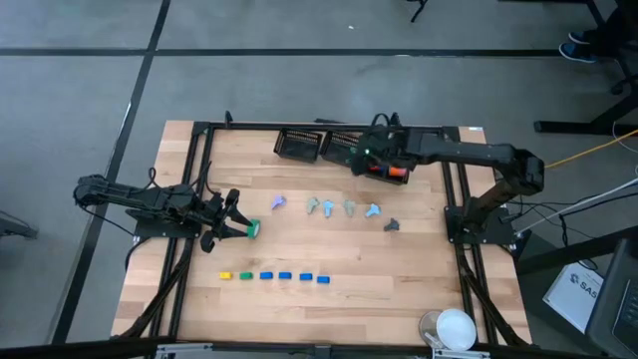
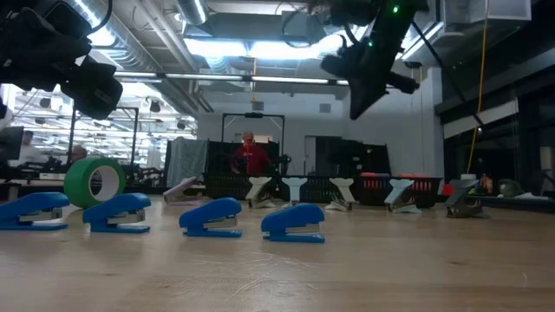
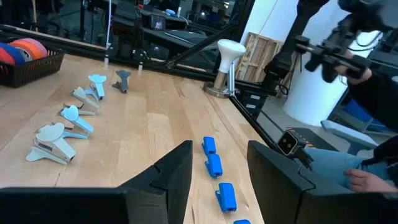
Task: Pick and place Stapler, Stapler remover, tape
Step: Put the blue stapler into the middle black bin
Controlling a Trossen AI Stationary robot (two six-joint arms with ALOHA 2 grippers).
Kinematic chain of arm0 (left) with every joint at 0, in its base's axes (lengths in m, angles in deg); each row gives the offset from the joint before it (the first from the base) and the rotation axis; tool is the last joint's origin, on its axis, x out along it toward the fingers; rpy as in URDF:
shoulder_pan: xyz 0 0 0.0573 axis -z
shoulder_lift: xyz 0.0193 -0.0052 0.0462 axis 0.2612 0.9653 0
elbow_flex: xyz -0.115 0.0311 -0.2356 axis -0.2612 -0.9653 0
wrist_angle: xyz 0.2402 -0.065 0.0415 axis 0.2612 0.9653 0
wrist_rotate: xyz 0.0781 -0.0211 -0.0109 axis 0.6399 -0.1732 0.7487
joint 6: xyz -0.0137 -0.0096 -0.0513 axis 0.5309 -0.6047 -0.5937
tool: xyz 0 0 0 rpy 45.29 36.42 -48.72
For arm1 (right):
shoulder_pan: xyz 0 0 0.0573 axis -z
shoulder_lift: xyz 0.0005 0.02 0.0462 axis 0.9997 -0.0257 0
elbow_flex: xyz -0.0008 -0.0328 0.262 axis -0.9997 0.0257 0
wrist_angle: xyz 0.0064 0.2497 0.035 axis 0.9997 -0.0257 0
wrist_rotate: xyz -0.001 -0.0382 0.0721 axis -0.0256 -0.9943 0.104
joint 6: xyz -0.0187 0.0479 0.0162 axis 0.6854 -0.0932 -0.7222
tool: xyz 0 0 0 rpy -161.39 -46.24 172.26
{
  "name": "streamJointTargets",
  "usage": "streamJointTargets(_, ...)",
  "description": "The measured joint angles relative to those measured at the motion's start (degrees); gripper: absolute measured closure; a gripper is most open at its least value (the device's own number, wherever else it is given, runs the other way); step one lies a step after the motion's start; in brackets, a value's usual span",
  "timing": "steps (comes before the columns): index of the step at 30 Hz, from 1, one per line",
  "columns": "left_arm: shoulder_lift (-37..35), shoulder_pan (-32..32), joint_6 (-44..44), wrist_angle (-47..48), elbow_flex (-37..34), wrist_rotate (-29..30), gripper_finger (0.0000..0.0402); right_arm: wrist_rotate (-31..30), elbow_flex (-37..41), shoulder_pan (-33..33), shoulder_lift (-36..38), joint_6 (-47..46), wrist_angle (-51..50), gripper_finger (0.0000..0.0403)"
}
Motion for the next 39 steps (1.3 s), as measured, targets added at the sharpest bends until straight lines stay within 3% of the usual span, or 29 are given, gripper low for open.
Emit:
streamJointTargets(9, 0.0, 0.0, 0.0, 0.0, 0.0, 0.0, 0.0251, 0.0, 0.0, -11.8, 0.0, -1.5, 4.4, 0.0395)
streamJointTargets(14, 0.0, 0.0, 0.0, 0.0, 0.0, 0.0, 0.0251, 0.0, 0.0, -16.8, 0.0, -2.1, 16.4, 0.0395)
streamJointTargets(20, 0.0, 0.0, 0.0, 0.0, 0.0, 0.0, 0.0251, -0.2, 0.0, -21.4, 0.0, 3.9, 31.1, 0.0395)
streamJointTargets(30, 0.0, 0.0, 0.0, 0.0, 0.0, 0.0, 0.0251, -0.1, 0.0, -25.1, -1.5, 7.9, 35.9, 0.0395)
streamJointTargets(39, 0.0, 0.0, 0.0, 0.0, 0.0, 0.0, 0.0251, 8.3, 0.0, -25.4, -8.0, 13.4, 37.8, 0.0395)
